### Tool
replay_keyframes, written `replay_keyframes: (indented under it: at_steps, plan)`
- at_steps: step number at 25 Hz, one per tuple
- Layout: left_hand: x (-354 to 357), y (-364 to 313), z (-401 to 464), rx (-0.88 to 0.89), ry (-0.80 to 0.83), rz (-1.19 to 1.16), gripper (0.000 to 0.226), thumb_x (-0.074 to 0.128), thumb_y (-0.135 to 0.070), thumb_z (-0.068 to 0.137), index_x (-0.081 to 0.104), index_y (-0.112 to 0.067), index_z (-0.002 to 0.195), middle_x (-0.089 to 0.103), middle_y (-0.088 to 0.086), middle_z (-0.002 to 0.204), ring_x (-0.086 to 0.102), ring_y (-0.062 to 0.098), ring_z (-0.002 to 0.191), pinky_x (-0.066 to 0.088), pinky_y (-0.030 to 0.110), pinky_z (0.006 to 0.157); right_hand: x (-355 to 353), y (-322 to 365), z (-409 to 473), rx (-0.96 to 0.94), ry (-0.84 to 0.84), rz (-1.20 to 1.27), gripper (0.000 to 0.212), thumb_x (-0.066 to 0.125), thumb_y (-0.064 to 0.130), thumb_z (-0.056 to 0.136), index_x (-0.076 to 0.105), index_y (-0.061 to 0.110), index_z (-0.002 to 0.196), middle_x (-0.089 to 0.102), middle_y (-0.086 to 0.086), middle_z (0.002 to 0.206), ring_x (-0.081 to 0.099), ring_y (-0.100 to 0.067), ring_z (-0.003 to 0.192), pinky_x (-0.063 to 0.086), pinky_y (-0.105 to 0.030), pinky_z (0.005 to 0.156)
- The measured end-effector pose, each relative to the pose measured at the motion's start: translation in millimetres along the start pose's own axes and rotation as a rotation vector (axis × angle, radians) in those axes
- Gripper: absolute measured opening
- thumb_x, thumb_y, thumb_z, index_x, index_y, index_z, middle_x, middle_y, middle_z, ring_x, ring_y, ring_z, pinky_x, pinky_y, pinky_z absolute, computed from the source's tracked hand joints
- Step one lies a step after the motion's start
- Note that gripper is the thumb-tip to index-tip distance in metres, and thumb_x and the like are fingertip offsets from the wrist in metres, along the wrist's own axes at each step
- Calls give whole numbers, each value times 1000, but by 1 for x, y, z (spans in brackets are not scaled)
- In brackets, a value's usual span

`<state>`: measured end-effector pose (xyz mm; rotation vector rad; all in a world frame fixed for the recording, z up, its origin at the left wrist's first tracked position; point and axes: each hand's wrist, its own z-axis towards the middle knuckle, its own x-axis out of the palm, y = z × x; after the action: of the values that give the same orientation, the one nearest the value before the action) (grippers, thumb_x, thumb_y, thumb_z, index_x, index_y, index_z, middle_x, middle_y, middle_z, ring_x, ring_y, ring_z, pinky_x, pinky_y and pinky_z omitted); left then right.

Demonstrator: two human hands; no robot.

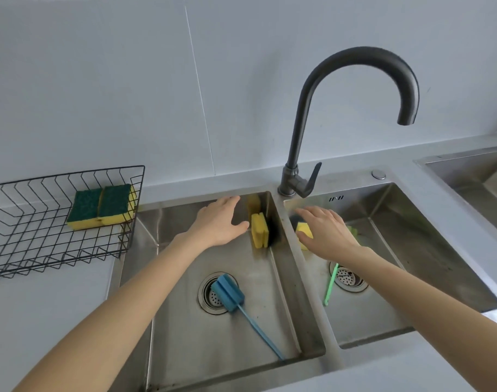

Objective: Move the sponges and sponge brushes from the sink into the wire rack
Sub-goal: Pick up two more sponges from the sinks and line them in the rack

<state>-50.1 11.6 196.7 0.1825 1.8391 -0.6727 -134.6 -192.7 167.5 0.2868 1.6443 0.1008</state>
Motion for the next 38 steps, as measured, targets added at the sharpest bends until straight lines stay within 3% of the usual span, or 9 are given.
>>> replay_keyframes:
  at_steps: [18, 27, 34, 38]
  plan:
    - [87, -18, 71, -152, 154, -104, 71, 50, -35, 88, 10, -14, 143, 9, 13, 155, 18, 30, 140, 26, 43, 113, 61, -83, 38, 98, 237, 4, 57, 46, 28, 90, 25, 16, 142, 37, -9, 145, 31, -28, 135, 24, -40, 112]
    - [128, -5, 112, -193, 137, -138, 78, 55, -31, 85, 7, -13, 143, 4, 13, 155, 16, 33, 140, 24, 47, 113, 95, -98, 78, 185, 316, 33, 68, 50, 27, 89, 13, 18, 146, 12, -15, 155, 11, -32, 143, 18, -46, 114]
    - [149, 7, 148, -193, 174, -115, 89, 63, -24, 79, 3, -12, 143, 2, 16, 155, 13, 38, 140, 20, 52, 114, 107, -104, 107, 226, 386, 52, 75, 52, 40, 87, 10, 22, 146, 11, -17, 155, 9, -35, 142, 19, -49, 113]
    - [158, 9, 160, -221, 153, -128, 89, 65, -25, 79, 4, -14, 144, 4, 13, 155, 21, 40, 136, 27, 51, 110, 115, -100, 121, 309, 428, 81, 70, 45, 53, 86, 20, 22, 143, 23, -19, 149, 24, -41, 134, 29, -52, 106]
